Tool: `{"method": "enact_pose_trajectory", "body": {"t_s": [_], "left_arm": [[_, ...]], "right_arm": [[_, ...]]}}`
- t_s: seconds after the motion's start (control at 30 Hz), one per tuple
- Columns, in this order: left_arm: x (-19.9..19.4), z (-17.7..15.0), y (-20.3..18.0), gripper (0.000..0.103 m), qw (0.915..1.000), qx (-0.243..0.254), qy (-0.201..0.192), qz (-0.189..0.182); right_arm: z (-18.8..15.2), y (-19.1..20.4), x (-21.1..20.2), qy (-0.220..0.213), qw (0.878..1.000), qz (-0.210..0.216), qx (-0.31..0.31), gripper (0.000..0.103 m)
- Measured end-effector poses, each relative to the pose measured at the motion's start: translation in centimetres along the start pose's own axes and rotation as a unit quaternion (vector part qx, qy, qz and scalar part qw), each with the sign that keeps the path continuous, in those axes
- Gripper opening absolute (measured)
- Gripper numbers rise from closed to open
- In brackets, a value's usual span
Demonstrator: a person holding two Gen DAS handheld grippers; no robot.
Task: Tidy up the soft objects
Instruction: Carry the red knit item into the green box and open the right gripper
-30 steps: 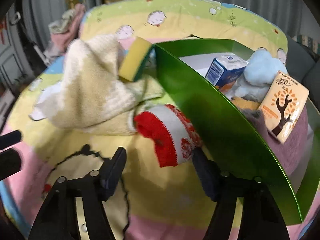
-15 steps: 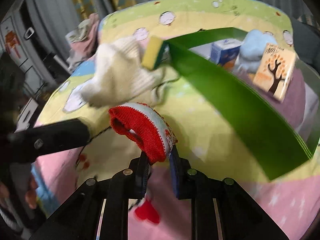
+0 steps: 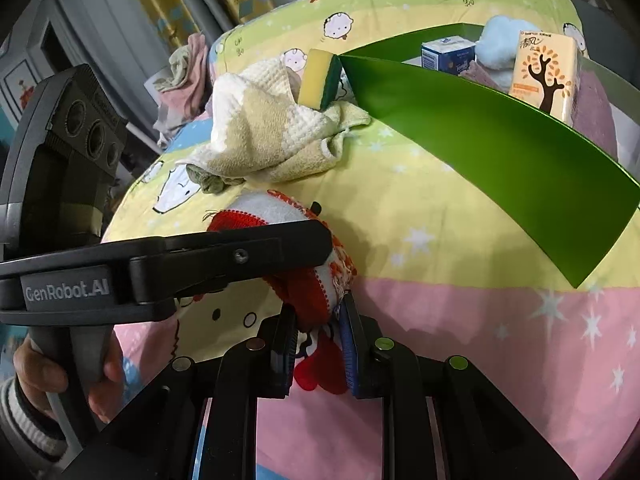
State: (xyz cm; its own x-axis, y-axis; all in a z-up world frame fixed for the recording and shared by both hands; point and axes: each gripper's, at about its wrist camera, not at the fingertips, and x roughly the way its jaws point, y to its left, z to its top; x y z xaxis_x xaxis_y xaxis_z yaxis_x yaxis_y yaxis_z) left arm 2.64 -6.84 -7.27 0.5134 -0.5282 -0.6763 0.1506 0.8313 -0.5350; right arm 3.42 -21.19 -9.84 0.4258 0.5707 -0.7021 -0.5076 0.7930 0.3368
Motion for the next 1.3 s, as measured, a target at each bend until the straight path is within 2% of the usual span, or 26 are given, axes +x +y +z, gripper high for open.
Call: {"method": "enact_pose_trajectory", "body": {"t_s": [0.17,0.37,0.6,0.83,1.03,1.3], "left_arm": [[-0.2,0.0,-0.9,0.041,0.9998,0.018,-0.003,0.007],[-0.7,0.7,-3.1,0.041,0.9983,0.054,-0.015,0.018],[-2.0,3.9,-7.5,0.041,0.9911,0.12,-0.051,0.025],[-2.3,7.6,-11.7,0.041,0.9793,0.183,-0.077,0.036],[-0.1,10.5,-14.1,0.041,0.9714,0.222,-0.069,0.048],[3.9,11.5,-14.9,0.041,0.9711,0.229,-0.042,0.053]], "right_arm": [[-0.5,-0.4,-0.3,-0.01,1.0,0.016,0.018,0.021],[-0.2,0.1,-1.8,-0.039,0.999,0.008,0.006,0.021],[2.7,0.2,-5.7,-0.097,0.995,-0.029,-0.024,0.021],[6.7,-1.0,-8.9,-0.142,0.986,-0.075,-0.051,0.021],[8.9,-3.2,-9.6,-0.149,0.982,-0.103,-0.052,0.021],[9.2,-6.5,-8.2,-0.13,0.983,-0.126,-0.024,0.021]]}}
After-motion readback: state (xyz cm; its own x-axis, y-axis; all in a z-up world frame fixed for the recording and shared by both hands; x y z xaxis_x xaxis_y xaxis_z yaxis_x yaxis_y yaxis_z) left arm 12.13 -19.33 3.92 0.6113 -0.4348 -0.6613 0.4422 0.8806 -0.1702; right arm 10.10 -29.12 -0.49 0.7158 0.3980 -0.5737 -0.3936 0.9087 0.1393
